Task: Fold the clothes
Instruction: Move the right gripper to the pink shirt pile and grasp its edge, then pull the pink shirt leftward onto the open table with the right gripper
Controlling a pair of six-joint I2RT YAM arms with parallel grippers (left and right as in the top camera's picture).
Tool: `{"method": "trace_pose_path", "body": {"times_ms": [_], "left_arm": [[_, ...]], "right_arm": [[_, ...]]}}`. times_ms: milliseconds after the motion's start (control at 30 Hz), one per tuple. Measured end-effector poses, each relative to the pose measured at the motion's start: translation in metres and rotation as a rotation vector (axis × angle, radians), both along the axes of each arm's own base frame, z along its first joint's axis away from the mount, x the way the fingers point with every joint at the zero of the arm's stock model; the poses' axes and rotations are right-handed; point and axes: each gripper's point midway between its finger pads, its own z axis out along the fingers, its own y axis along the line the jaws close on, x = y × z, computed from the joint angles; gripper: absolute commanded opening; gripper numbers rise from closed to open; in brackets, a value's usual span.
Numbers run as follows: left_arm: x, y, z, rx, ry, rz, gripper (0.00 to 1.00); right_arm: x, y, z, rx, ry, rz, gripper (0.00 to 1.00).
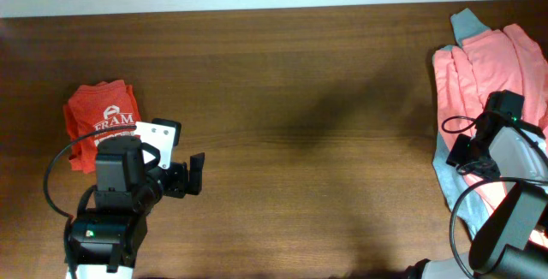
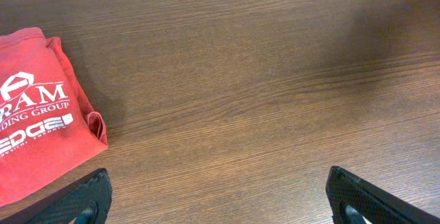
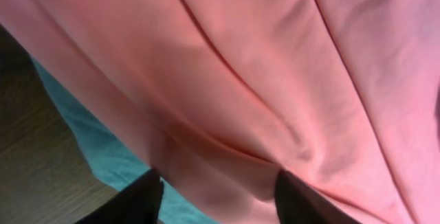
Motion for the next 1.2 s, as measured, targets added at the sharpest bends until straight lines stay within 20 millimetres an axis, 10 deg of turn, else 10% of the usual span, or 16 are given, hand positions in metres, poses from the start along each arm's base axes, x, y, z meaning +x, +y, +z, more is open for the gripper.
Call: {"method": "trace_pose_path", "body": {"times_ms": [533,767,967,1100,1200], "left_arm": [[0.0,0.0,0.0,0.0,0.0,0.0,0.99],[0.0,0.0,0.0,0.0,0.0,0.0,0.99],[0.0,0.0,0.0,0.0,0.0,0.0,0.99],[0.0,0.0,0.0,0.0,0.0,0.0,0.99],[0.0,0.0,0.0,0.0,-0.001,0.0,0.99]], "right_arm": [[-0.004,-0.004,-0.006,-0.017,0.043,0.018,0.59],[-0.006,-0.004,-0.01,-0.014,0.056,0.017,0.04],[-0.005,0.001,-0.01,0.013,0.056,0.026,0.04],[0.011,0.018,0.009,0.071,0.038,0.071,0.04],[0.053,0.066,0.055,0.111,-0.041,0.23,0.04]]}}
